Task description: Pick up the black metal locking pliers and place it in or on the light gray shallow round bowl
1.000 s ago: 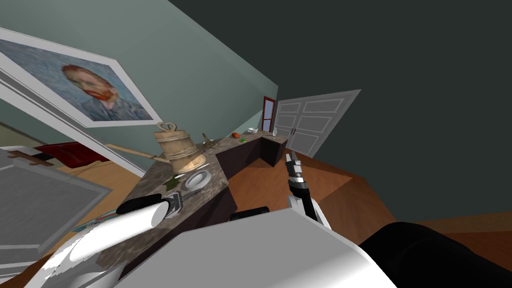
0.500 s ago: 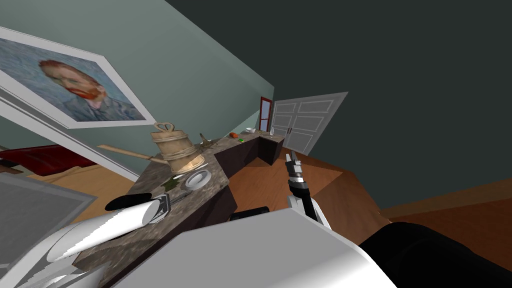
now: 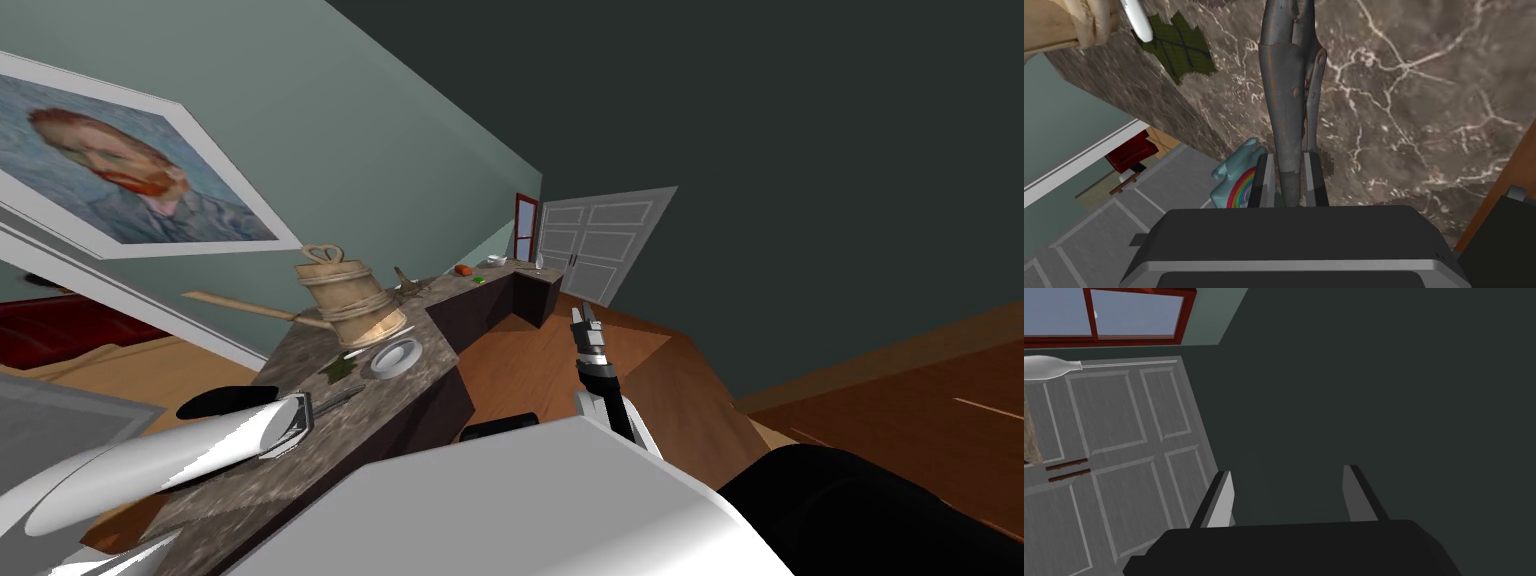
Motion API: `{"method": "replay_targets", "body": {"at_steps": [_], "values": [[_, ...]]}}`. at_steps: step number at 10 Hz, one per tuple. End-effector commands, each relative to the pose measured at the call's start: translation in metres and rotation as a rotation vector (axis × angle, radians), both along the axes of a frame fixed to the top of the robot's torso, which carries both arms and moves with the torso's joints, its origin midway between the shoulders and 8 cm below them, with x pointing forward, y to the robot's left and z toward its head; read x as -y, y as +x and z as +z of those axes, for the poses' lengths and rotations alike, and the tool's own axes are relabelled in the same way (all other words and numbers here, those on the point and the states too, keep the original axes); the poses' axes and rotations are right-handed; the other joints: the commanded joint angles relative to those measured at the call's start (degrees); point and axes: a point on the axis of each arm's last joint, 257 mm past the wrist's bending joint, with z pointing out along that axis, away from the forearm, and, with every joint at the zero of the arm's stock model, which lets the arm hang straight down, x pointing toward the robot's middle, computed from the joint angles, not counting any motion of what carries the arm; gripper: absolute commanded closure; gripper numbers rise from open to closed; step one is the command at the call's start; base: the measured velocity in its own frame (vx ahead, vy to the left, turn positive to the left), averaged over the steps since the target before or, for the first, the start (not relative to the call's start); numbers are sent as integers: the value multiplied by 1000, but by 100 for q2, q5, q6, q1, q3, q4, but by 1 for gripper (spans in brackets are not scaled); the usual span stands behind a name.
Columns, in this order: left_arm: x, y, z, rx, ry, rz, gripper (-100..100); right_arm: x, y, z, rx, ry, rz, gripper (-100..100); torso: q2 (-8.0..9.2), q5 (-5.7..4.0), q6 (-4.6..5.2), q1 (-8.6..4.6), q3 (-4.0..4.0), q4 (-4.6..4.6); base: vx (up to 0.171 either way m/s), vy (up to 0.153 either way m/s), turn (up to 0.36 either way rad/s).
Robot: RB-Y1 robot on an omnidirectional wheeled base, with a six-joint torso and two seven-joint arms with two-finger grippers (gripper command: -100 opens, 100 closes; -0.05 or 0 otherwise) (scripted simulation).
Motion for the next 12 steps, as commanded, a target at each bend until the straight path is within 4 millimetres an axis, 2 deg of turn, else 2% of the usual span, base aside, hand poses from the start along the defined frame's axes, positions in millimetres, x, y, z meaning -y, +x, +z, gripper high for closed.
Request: {"method": "replay_targets", "body": {"at_steps": [1, 3, 5, 12], "values": [[-18, -3, 11, -5, 22, 38, 100, 0, 0, 0, 0, 0, 0, 0, 0, 0, 0, 0, 0, 0, -70, 28, -120], [-33, -4, 25, 2, 34, 80, 100, 0, 0, 0, 0, 0, 0, 0, 0, -2, 0, -2, 1, 1, -54, 19, -129], [-39, 1, 36, 23, 22, 106, 100, 0, 0, 0, 0, 0, 0, 0, -15, -3, 4, -11, -7, 0, -10, 8, -105], [-21, 32, 61, 97, -95, 110, 100, 0, 0, 0, 0, 0, 0, 0, -66, -2, 10, -26, -36, -10, 66, -8, -102]]}}
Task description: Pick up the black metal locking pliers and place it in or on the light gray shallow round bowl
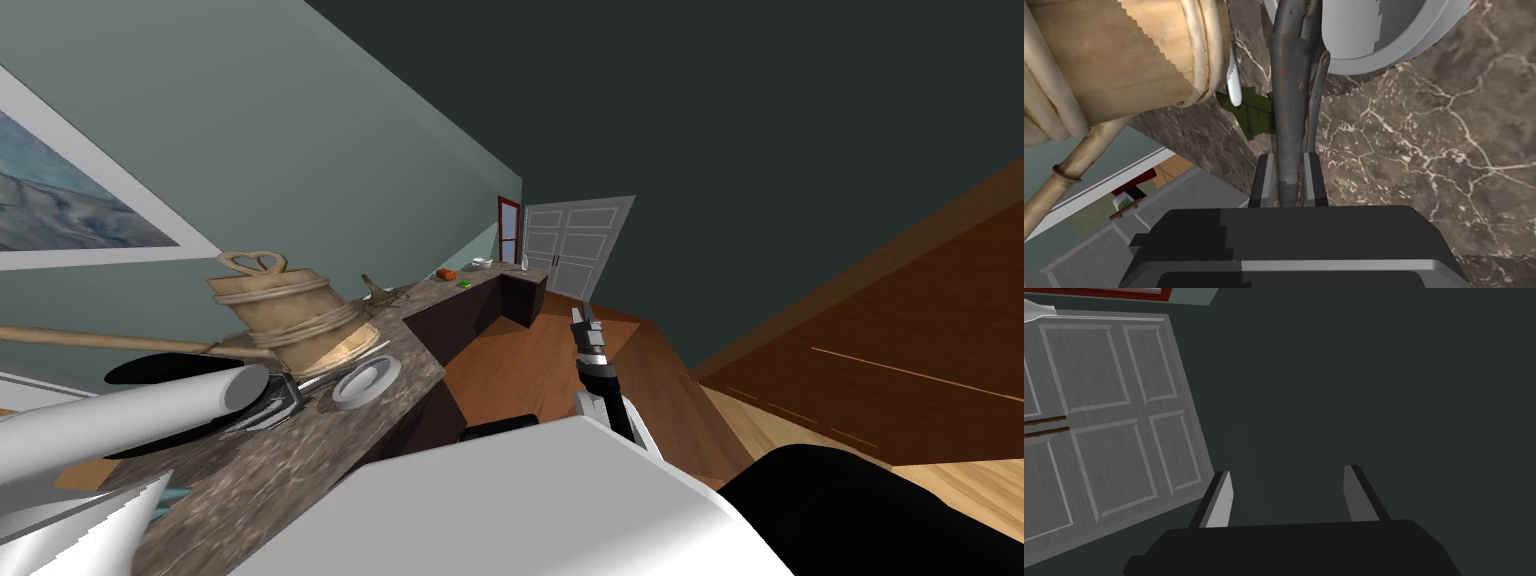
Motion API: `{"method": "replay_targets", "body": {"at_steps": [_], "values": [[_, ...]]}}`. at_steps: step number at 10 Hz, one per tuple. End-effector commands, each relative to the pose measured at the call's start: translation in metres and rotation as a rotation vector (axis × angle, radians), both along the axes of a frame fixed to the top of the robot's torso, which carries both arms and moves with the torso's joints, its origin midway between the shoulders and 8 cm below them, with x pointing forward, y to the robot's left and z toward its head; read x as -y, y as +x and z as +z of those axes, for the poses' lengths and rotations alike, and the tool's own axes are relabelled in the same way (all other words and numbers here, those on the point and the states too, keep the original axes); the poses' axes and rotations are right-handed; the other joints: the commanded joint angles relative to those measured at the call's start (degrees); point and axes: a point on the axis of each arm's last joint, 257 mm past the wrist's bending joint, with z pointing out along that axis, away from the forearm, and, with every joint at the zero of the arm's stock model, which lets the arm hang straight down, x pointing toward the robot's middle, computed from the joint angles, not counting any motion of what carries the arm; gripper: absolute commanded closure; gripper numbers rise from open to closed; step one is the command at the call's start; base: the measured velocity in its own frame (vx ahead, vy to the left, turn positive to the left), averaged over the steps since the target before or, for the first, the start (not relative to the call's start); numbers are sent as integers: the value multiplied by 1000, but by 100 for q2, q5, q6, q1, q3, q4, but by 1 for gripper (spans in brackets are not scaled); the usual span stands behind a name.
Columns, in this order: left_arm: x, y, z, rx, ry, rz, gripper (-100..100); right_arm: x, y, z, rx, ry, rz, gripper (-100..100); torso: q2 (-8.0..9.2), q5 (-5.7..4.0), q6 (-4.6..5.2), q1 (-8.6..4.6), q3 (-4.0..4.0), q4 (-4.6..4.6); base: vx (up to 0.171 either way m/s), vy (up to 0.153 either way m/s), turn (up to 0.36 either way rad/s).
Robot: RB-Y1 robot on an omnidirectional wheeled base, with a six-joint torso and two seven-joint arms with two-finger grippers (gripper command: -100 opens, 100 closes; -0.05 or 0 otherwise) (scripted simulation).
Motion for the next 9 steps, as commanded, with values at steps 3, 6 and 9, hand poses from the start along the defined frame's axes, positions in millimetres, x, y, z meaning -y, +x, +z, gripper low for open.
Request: {"method": "replay_targets", "body": {"at_steps": [3, 6, 9], "values": [[15, 16, 10, 34, -59, -21, 100, 0, 0, 0, 0, 0, 0, 0, 3, 1, -4, 0, 2, 1, 69, -5, -69], [12, 15, 8, 30, -50, -18, -100, 0, 0, 0, 0, 0, 0, 0, 31, 3, -11, 6, 18, 6, 13, -2, -7], [12, 15, 8, 30, -50, -18, -100, 0, 0, 0, 0, 0, 0, 0, 40, 3, -11, 7, 23, 8, 0, 0, 0]]}}
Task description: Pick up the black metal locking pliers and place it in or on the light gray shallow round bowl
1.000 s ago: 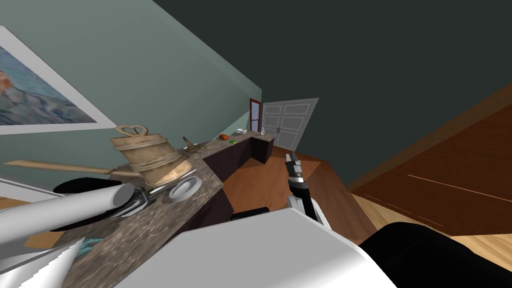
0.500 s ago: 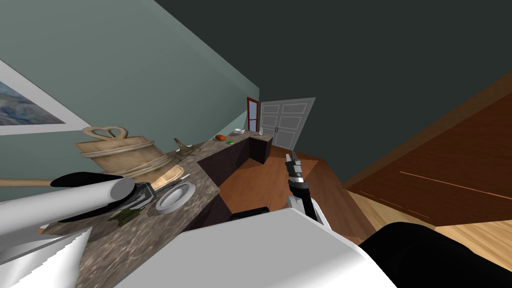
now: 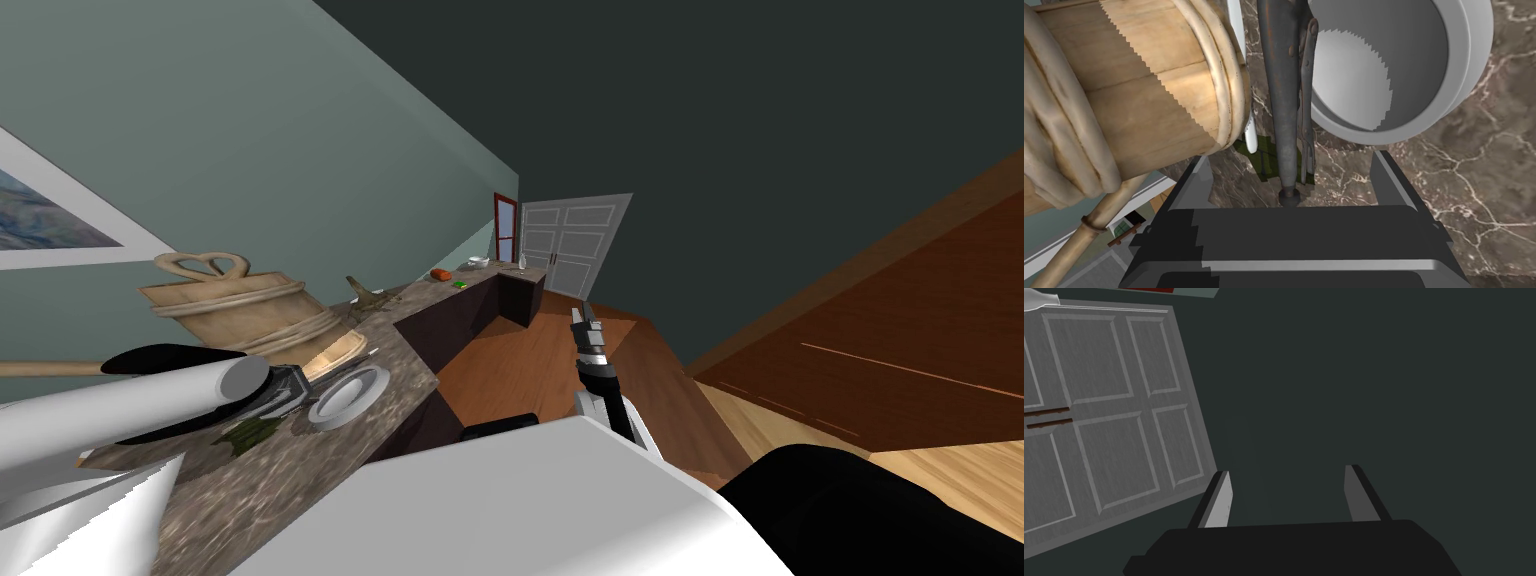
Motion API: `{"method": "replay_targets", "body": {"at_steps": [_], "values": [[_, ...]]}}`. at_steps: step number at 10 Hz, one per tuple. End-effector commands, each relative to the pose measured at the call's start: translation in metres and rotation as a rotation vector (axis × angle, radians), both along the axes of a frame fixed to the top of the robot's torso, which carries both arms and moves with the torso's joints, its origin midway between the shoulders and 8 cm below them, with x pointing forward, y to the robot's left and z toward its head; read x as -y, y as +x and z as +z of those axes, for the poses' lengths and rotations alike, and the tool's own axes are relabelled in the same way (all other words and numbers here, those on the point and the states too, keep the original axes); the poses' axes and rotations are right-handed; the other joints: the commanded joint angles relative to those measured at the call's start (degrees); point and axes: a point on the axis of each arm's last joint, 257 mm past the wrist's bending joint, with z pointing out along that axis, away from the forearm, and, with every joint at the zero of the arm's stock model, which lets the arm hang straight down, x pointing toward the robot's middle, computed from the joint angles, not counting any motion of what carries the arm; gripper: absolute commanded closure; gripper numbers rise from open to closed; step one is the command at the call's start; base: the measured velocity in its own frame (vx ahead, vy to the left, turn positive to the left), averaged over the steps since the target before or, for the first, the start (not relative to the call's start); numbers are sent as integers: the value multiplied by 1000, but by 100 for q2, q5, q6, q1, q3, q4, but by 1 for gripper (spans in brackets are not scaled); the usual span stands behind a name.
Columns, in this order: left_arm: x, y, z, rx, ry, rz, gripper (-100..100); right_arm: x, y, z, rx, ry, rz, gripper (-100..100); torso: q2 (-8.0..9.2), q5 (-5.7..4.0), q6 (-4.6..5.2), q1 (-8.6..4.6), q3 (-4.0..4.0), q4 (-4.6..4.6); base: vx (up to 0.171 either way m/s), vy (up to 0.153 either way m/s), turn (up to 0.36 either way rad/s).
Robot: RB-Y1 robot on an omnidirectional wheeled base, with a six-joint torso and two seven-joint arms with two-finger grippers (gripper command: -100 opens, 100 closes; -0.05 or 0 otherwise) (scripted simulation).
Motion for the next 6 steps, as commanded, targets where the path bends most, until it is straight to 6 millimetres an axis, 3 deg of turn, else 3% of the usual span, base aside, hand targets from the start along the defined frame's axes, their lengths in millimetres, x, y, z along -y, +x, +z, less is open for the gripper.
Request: {"method": "replay_targets", "body": {"at_steps": [1, 2, 6], "values": [[0, 0, 0, 0, 0, 0, 0, 0, 0, 0, 0, 0, 0, 0, 0, 0, 0, 0, 0, 0, 0, 0, 0], [2, -5, 12, 1, -2, 3, -100, 0, 0, 0, 0, 0, 0, 0, 0, 0, 0, 0, 0, 0, 19, 6, -11], [6, -16, 34, 1, -3, 6, -100, 0, 0, 0, 0, 0, 0, 0, -9, 1, 0, 6, -5, -2, 24, 13, -8]]}}
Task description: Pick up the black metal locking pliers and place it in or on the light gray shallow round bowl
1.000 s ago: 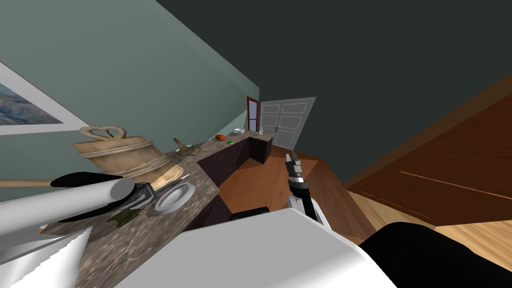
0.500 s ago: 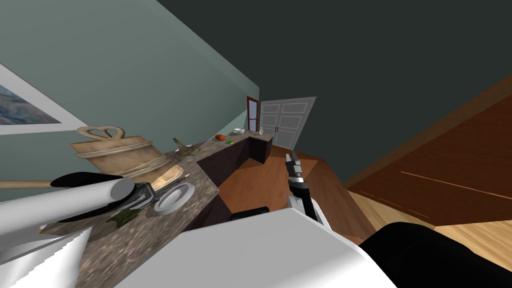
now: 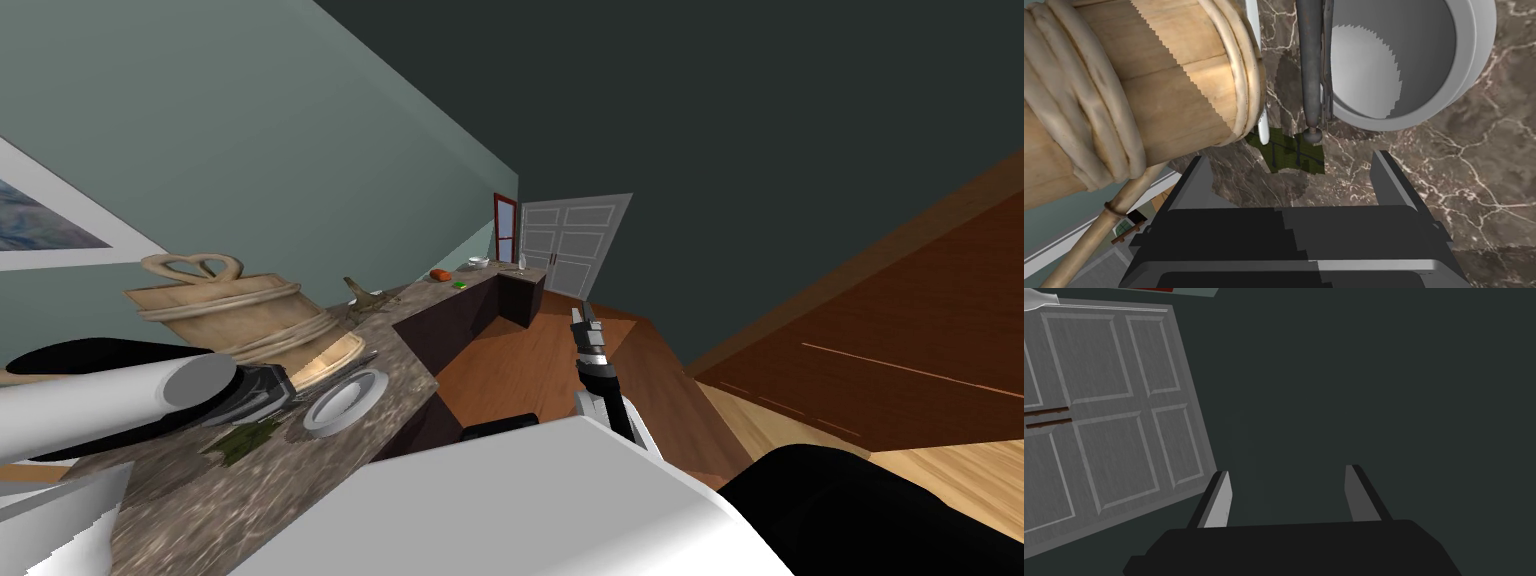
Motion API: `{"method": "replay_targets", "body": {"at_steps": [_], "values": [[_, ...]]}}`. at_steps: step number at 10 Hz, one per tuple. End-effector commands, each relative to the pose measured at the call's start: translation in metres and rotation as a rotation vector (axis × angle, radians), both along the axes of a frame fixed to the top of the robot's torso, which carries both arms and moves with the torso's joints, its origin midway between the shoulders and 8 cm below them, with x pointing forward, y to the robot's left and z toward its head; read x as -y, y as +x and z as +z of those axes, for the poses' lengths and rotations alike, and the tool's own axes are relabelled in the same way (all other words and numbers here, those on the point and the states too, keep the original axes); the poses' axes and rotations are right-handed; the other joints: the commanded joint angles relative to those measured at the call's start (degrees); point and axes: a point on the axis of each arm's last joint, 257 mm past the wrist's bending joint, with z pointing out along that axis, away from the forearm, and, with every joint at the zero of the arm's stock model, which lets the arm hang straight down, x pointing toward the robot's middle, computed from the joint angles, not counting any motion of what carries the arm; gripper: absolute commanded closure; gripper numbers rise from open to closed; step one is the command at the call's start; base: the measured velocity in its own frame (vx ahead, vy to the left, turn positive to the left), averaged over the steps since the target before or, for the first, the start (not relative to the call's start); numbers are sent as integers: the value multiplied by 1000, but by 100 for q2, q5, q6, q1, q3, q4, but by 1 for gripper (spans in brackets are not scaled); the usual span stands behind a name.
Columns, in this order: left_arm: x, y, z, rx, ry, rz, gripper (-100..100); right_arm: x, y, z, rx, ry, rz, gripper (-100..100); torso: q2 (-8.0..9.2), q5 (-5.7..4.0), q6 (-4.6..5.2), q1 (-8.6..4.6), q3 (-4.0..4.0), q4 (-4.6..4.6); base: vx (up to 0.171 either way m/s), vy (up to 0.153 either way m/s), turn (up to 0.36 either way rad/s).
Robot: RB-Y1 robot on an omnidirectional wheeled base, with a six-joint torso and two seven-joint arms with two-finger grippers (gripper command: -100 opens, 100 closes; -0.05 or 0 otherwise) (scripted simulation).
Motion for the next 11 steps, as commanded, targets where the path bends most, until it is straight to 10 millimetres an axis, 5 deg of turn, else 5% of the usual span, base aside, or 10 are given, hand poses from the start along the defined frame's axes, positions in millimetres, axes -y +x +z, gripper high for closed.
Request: {"method": "replay_targets", "body": {"at_steps": [1, 5, 6, 11], "values": [[3, -4, 8, -3, -1, 1, -100, 0, 0, 0, 0, 0, 0, 0, 0, 0, 0, 0, 0, 0, 0, 0, 0], [5, -11, 20, -4, 3, 2, -100, 0, 0, 0, 0, 0, 0, 0, 7, 0, 1, -1, 4, 2, 0, 1, -2], [5, -12, 20, -6, 2, 2, 0, 0, 0, 0, 0, 0, 0, 0, 7, 1, 0, -1, 4, 1, 0, 0, 0], [5, -12, 20, -6, 2, 2, 0, 0, 0, 0, 0, 0, 0, 0, 5, 0, 0, -2, 3, 1, 0, 0, 0]]}}
